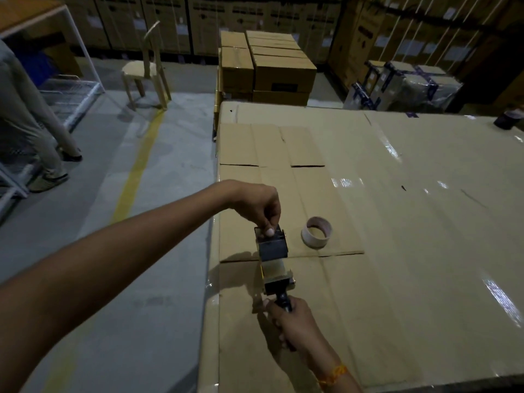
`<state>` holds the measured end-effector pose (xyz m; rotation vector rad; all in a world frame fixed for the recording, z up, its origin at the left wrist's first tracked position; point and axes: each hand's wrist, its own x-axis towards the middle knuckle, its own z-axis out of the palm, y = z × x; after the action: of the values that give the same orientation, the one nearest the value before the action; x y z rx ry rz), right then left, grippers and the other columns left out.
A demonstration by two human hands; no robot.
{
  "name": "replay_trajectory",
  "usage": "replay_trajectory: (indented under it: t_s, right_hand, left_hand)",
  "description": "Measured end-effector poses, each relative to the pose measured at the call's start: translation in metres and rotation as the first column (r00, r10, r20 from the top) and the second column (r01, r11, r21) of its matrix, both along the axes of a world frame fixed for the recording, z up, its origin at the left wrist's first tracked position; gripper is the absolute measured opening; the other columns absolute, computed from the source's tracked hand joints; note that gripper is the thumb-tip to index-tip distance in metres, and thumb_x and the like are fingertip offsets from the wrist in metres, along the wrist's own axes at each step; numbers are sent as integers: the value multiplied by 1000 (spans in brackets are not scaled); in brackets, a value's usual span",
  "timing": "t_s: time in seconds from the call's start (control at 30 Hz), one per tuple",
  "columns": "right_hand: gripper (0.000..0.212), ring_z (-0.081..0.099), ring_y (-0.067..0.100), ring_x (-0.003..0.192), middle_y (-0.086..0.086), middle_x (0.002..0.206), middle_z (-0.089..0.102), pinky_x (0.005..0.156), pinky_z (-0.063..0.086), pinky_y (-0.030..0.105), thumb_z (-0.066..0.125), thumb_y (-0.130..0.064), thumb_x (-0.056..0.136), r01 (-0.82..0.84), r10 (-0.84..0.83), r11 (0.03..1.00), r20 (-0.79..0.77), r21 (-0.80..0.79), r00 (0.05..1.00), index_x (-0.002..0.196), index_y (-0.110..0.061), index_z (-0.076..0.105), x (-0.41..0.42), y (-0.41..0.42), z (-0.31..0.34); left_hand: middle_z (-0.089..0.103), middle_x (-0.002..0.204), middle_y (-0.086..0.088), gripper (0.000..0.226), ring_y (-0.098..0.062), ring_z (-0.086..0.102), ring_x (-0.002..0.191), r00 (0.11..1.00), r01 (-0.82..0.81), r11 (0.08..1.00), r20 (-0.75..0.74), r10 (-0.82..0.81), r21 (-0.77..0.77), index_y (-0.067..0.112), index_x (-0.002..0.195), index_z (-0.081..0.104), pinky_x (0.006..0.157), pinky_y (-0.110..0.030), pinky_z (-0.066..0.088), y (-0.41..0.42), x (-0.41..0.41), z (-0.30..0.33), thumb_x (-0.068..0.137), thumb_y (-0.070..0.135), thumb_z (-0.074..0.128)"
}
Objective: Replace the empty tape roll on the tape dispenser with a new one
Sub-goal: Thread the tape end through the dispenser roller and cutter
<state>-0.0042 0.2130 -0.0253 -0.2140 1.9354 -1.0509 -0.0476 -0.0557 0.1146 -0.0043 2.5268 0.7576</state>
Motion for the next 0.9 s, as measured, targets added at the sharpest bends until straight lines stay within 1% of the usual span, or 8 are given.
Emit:
replay_trajectory:
  t_s: [0.07, 0.17, 0.27, 0.37, 0.47, 0.6, 0.73, 0.9]
  right_hand:
    - [26, 51, 13, 45, 3, 68, 58, 47, 42, 26, 69, -40, 96, 2, -2, 1000, 17, -5, 1000, 92, -15, 69, 1, 1, 5]
    - [22, 50, 12, 46, 1, 67, 58, 48, 43, 28, 68, -36, 99, 20, -18, 999, 57, -39, 998, 94, -14, 68, 3, 1, 11]
    - [16, 49, 11, 46, 1, 67, 57, 47, 43, 28, 65, -29, 102, 40, -36, 998, 91, -43, 995, 96, -14, 68, 6, 0, 17]
    - [13, 46, 11, 43, -1, 59, 54, 44, 38, 27, 60, -21, 104, 86, -75, 994, 156, -63, 985, 97, -12, 67, 10, -2, 19]
    - [14, 45, 13, 42, -4, 53, 54, 45, 37, 27, 59, -17, 104, 83, -68, 993, 165, -83, 984, 94, -12, 66, 10, -1, 16]
    - [13, 50, 14, 44, -6, 51, 58, 49, 40, 28, 61, -19, 102, 83, -75, 995, 127, -58, 989, 95, -12, 69, 9, -3, 8]
    - [13, 52, 12, 45, -3, 58, 60, 49, 43, 28, 62, -24, 102, 73, -71, 997, 85, -14, 994, 94, -16, 69, 13, 1, 6]
    - [16, 55, 10, 50, -4, 64, 61, 53, 46, 27, 61, -26, 104, 45, -45, 999, 43, 4, 998, 90, -20, 67, 16, 3, 3]
  left_hand:
    - [78, 85, 2, 15, -8, 68, 79, 1000, 9, 998, 10, -9, -59, 9, 98, 80, 79, -28, 55, 5, -6, -4, 96, 24, 80]
    - [81, 93, -7, 25, -14, 69, 82, 1000, 25, 989, -8, -26, -146, 6, 99, 78, 80, -34, 57, 10, -13, -10, 98, 31, 77]
    - [79, 96, -5, 26, -15, 68, 84, 999, 33, 980, -23, -38, -199, 7, 105, 78, 71, -27, 53, 14, -18, -13, 100, 33, 74]
    - [75, 92, 0, 22, -14, 67, 85, 998, 38, 972, -44, -50, -234, 7, 109, 78, 74, -27, 53, 13, -22, -14, 101, 27, 74]
    - [68, 82, 9, 23, -11, 65, 80, 998, 19, 974, -59, -33, -226, 6, 108, 78, 76, -28, 54, 8, -26, -18, 101, 27, 74]
    - [73, 94, -1, 23, -14, 66, 85, 998, 35, 977, -34, -43, -212, 6, 110, 77, 77, -28, 52, 6, -34, -29, 101, 26, 72]
    - [71, 86, 1, 23, -8, 64, 76, 999, -17, 978, -39, 9, -209, 6, 107, 75, 69, -25, 50, -6, -42, -35, 100, 28, 74]
    - [82, 95, -12, 28, -10, 68, 77, 999, -1, 993, 32, 5, -121, 2, 101, 77, 76, -28, 52, -13, -46, -50, 96, 30, 78]
